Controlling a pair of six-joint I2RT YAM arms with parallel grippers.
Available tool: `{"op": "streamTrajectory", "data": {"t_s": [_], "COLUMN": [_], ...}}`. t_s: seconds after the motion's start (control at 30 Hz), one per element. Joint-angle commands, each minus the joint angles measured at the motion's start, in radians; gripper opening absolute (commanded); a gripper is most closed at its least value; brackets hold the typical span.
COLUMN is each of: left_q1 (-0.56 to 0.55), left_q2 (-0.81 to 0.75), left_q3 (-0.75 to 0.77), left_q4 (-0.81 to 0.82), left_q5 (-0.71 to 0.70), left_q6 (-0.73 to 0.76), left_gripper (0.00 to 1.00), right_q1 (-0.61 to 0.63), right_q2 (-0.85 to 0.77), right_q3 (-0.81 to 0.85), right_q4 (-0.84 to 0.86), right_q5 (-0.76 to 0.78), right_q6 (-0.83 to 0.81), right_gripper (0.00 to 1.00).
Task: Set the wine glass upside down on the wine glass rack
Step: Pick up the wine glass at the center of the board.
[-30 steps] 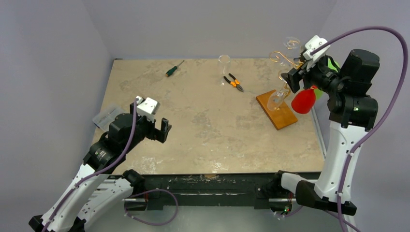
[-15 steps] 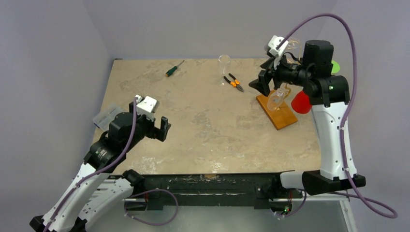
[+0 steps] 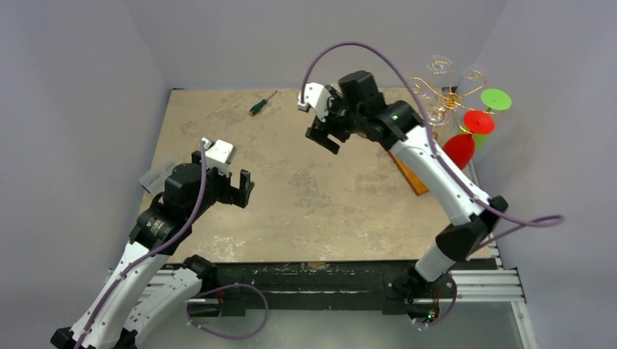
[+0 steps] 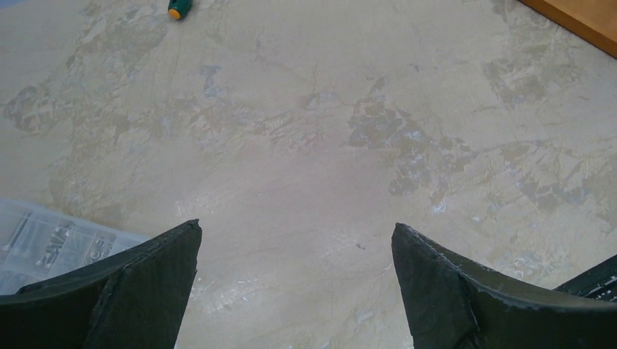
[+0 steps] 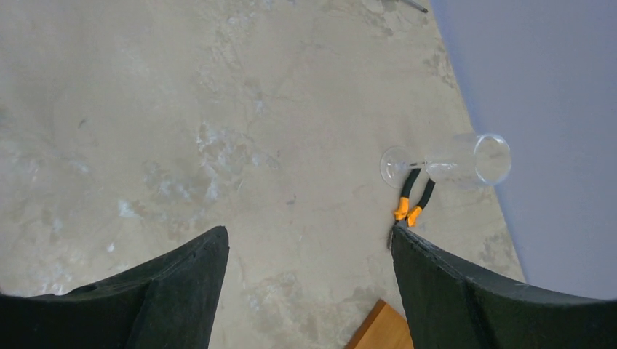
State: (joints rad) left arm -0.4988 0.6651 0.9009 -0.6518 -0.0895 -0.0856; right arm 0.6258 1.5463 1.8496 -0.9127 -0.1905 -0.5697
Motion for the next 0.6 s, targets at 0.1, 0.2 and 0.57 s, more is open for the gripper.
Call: {"op": "streamTrajectory", "data": {"t_s": [0.1,0.2,0.57], "left_q1": [0.069,0.113,0.164], "left_q2": [0.006,0.006,0.019], "left_q3": [-0.010,-0.005,-0.009], "left_q4": [0.060,0.065,0.073], "left_q5": [0.070,0.128,0.165], "left_q6": [-0.002,-0.012,-0.022], "left_gripper": [1.00,0.99,0.98], "right_q1": [0.050,0.047,-0.072], "right_q2": [0.301,0.414,0.615], "right_q3": [0.192,0.280,0.478], "right_q4": [0.214,0.272,0.286], "right_q5": [0.390,0.447,0.525], "right_q6": [0.145,0.255,0.401], "right_gripper": [0.75,0.73,0.49]}}
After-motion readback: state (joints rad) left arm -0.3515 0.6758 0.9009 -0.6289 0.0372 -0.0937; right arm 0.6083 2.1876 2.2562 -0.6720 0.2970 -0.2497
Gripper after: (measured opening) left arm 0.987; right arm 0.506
